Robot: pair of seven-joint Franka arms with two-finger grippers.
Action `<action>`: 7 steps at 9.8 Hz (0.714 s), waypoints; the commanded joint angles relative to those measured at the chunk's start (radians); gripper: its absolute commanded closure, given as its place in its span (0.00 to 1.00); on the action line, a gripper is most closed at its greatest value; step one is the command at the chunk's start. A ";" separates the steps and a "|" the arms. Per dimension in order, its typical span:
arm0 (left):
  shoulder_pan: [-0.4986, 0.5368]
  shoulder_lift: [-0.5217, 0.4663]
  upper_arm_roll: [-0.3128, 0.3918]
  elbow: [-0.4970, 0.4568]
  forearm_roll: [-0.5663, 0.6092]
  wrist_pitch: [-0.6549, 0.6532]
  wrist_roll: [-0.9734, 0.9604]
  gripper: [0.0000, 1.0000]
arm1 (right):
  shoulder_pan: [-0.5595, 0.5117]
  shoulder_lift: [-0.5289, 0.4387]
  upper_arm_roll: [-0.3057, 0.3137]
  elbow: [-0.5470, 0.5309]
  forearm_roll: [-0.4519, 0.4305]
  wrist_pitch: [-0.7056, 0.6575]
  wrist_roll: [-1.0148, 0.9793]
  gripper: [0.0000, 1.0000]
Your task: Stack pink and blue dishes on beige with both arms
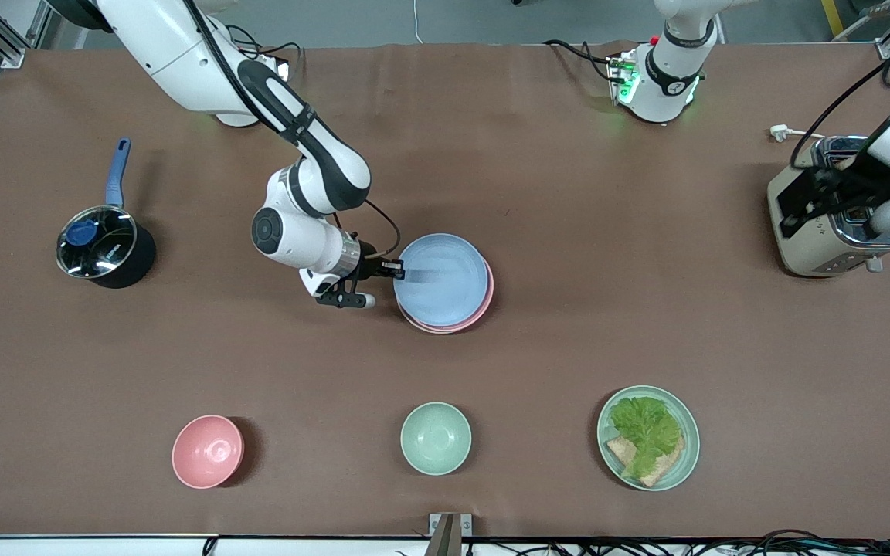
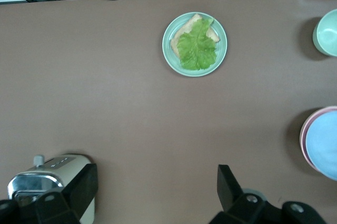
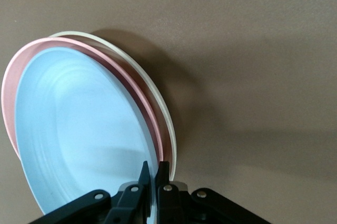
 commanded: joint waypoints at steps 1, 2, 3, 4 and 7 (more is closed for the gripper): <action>-0.072 -0.111 0.148 -0.129 -0.089 -0.024 0.069 0.00 | -0.010 -0.026 0.011 -0.032 0.025 0.014 0.004 0.27; -0.113 -0.125 0.217 -0.144 -0.119 -0.046 0.120 0.00 | -0.010 -0.030 0.011 -0.028 0.025 0.014 0.003 0.00; -0.136 -0.142 0.249 -0.159 -0.119 -0.052 0.131 0.00 | -0.015 -0.043 0.011 -0.013 0.025 0.008 0.001 0.00; -0.141 -0.171 0.251 -0.191 -0.121 -0.052 0.125 0.00 | -0.025 -0.082 0.010 -0.009 0.024 -0.001 0.000 0.00; -0.205 -0.240 0.317 -0.274 -0.119 -0.052 0.113 0.00 | -0.125 -0.234 -0.012 0.000 -0.011 -0.173 0.000 0.00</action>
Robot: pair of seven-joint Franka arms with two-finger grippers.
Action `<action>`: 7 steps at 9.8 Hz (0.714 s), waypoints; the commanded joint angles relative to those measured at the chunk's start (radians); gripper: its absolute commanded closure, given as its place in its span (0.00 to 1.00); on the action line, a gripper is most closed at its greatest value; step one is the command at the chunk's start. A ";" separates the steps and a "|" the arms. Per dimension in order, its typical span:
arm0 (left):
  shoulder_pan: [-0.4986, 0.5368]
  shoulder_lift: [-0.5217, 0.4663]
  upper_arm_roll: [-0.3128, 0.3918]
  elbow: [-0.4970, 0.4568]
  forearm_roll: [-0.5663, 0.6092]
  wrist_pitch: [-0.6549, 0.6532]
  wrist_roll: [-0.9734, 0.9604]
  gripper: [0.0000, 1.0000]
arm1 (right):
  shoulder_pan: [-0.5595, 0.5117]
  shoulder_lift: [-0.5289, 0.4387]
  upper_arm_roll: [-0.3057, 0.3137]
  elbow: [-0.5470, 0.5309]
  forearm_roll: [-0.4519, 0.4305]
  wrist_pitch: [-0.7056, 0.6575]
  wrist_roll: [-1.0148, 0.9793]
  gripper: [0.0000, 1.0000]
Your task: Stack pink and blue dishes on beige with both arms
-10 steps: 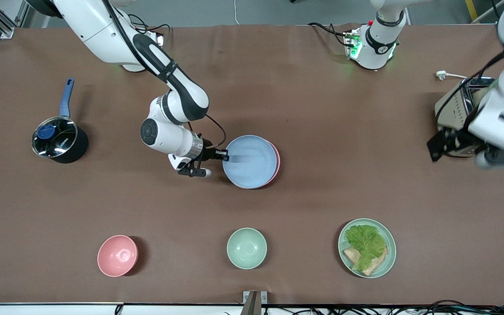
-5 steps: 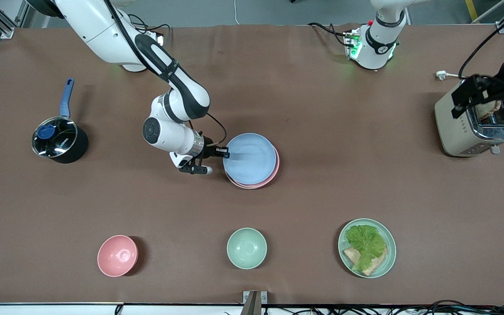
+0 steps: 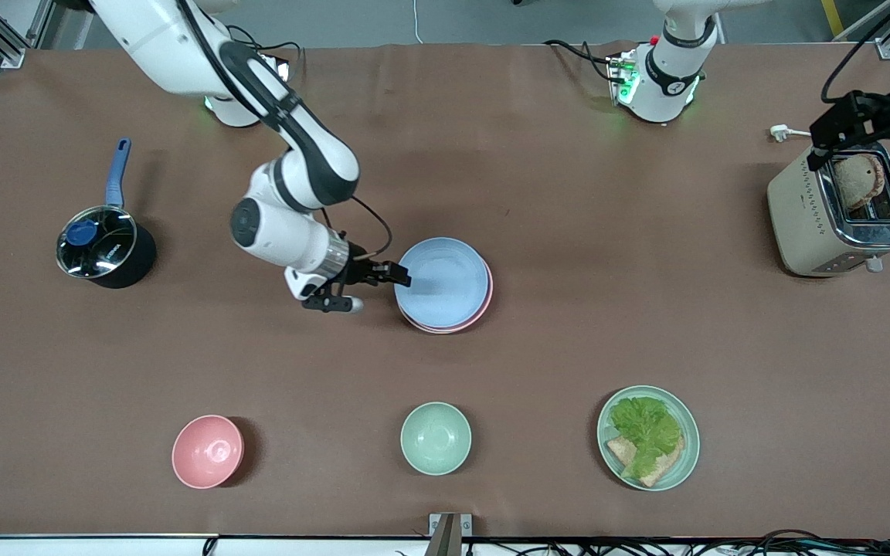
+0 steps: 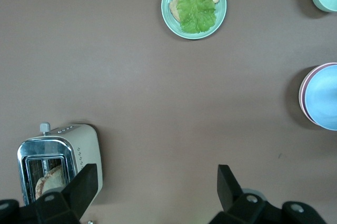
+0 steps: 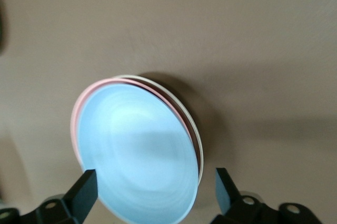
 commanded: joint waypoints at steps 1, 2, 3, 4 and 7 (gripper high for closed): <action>-0.037 -0.062 0.047 -0.108 -0.010 0.001 0.001 0.00 | -0.085 -0.142 -0.023 -0.031 -0.071 -0.140 0.002 0.00; -0.037 -0.063 0.042 -0.121 -0.010 0.001 0.001 0.00 | -0.125 -0.203 -0.049 -0.031 -0.146 -0.225 0.003 0.00; -0.037 -0.069 0.038 -0.130 -0.010 0.001 0.003 0.00 | -0.158 -0.269 -0.074 -0.031 -0.224 -0.298 0.006 0.00; -0.037 -0.066 0.036 -0.125 -0.006 0.001 0.003 0.00 | -0.172 -0.333 -0.137 -0.029 -0.314 -0.366 0.005 0.00; -0.037 -0.044 0.034 -0.121 -0.009 0.007 0.001 0.00 | -0.171 -0.421 -0.305 0.053 -0.511 -0.472 -0.009 0.00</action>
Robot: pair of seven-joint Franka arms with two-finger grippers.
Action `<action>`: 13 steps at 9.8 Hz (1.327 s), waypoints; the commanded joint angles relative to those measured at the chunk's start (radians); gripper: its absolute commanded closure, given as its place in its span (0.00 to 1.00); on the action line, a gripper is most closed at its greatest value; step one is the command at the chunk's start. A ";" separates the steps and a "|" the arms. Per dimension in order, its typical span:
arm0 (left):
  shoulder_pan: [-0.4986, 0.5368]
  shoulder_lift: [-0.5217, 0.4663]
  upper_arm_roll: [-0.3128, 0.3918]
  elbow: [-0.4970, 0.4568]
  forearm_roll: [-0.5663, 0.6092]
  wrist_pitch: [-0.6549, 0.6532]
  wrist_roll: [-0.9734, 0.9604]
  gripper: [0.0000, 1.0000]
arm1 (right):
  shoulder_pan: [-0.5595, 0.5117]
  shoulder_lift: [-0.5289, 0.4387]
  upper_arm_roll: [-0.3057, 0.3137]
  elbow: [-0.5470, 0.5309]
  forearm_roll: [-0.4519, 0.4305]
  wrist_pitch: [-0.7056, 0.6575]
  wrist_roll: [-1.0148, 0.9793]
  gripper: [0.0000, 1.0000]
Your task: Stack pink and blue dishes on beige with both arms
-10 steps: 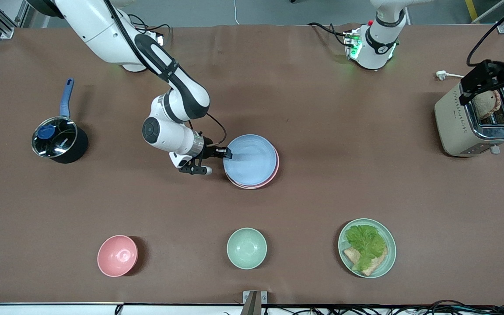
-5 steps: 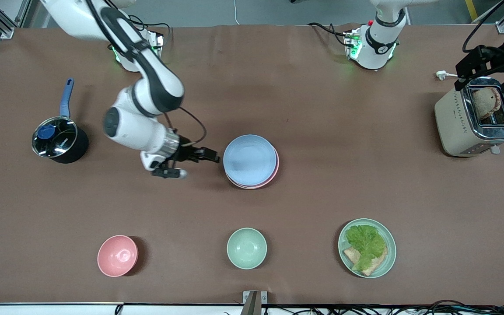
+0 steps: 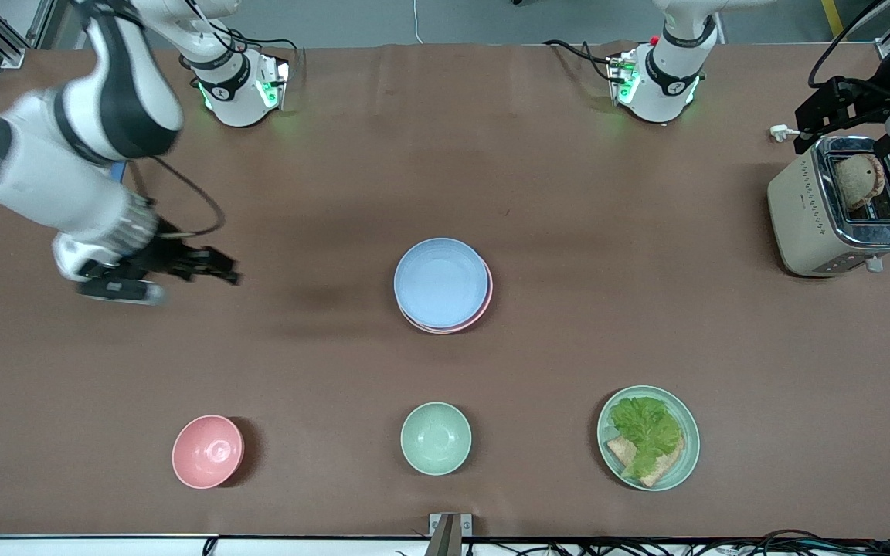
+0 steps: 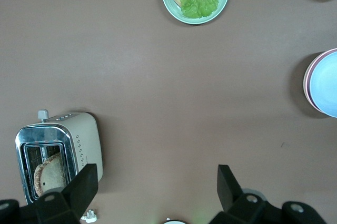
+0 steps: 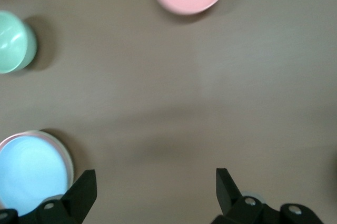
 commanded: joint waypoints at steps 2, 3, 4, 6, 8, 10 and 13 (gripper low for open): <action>0.000 0.022 0.003 -0.037 -0.010 0.010 -0.002 0.00 | 0.002 -0.024 -0.086 0.251 -0.186 -0.302 -0.006 0.00; 0.002 0.022 0.004 -0.040 -0.012 0.010 -0.014 0.00 | 0.002 -0.038 -0.106 0.284 -0.192 -0.352 -0.009 0.00; 0.002 0.022 0.004 -0.040 -0.010 0.010 -0.051 0.00 | 0.002 -0.045 -0.115 0.354 -0.192 -0.416 -0.040 0.00; -0.003 0.034 0.003 -0.040 -0.010 0.015 -0.091 0.00 | 0.002 -0.041 -0.133 0.484 -0.186 -0.617 -0.040 0.00; -0.004 0.034 0.003 -0.039 -0.009 0.018 -0.093 0.00 | -0.007 -0.039 -0.135 0.509 -0.170 -0.624 -0.034 0.00; -0.009 0.034 0.001 -0.039 -0.007 0.023 -0.094 0.00 | -0.020 -0.035 -0.138 0.508 -0.156 -0.612 -0.046 0.00; -0.009 0.034 0.001 -0.036 -0.007 0.021 -0.091 0.00 | -0.030 -0.032 -0.138 0.515 -0.156 -0.610 -0.051 0.00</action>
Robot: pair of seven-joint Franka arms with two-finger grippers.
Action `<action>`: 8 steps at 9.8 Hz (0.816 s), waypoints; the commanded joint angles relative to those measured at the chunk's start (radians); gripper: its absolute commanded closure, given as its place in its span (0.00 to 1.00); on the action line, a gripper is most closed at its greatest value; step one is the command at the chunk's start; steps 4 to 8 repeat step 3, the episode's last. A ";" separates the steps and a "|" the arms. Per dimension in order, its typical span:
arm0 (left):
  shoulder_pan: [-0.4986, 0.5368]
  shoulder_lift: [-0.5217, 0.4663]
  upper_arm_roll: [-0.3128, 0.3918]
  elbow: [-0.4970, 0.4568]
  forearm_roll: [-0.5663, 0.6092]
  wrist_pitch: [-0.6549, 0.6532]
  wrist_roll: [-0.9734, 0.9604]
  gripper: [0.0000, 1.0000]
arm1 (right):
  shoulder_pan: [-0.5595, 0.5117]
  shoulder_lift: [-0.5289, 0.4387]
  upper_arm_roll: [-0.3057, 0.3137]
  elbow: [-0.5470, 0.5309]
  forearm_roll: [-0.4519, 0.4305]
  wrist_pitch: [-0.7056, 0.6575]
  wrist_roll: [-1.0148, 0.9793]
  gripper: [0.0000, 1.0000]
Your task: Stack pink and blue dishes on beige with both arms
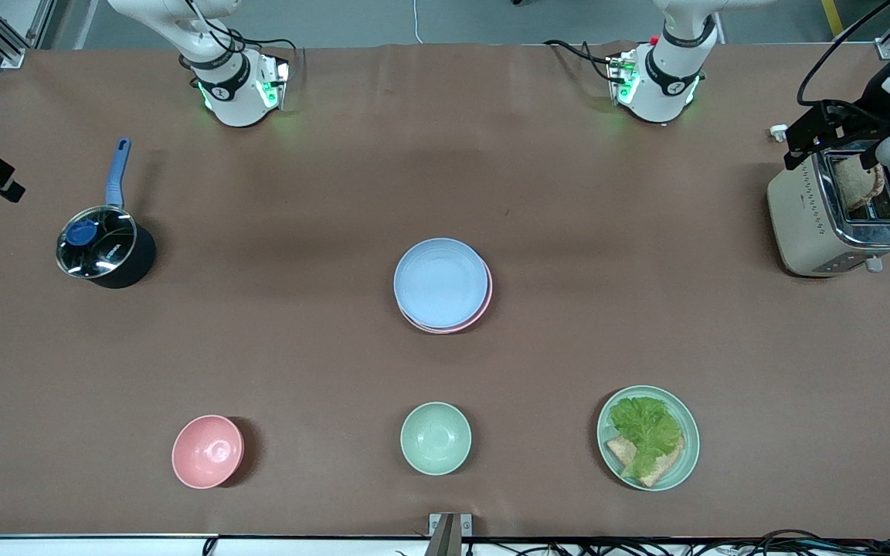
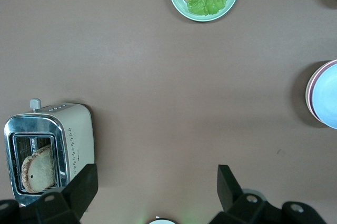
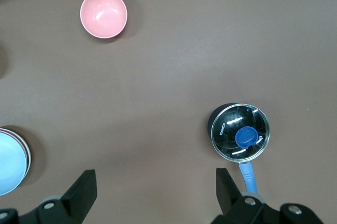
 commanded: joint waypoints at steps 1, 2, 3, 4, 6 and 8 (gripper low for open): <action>-0.004 0.005 0.000 -0.025 -0.007 0.011 -0.002 0.00 | -0.020 0.008 0.005 0.023 0.010 -0.009 -0.022 0.00; 0.000 0.005 0.001 -0.020 -0.007 0.011 0.004 0.00 | -0.020 0.008 0.005 0.023 0.010 -0.009 -0.037 0.00; -0.004 0.008 0.001 -0.003 -0.007 0.009 0.002 0.00 | -0.020 0.007 0.005 0.023 0.012 -0.009 -0.040 0.00; -0.004 0.008 0.001 -0.003 -0.007 0.009 0.002 0.00 | -0.020 0.007 0.005 0.023 0.012 -0.009 -0.040 0.00; -0.004 0.008 0.001 -0.003 -0.007 0.009 0.002 0.00 | -0.020 0.007 0.005 0.023 0.012 -0.009 -0.040 0.00; -0.004 0.008 0.001 -0.003 -0.007 0.009 0.002 0.00 | -0.020 0.007 0.005 0.023 0.012 -0.009 -0.040 0.00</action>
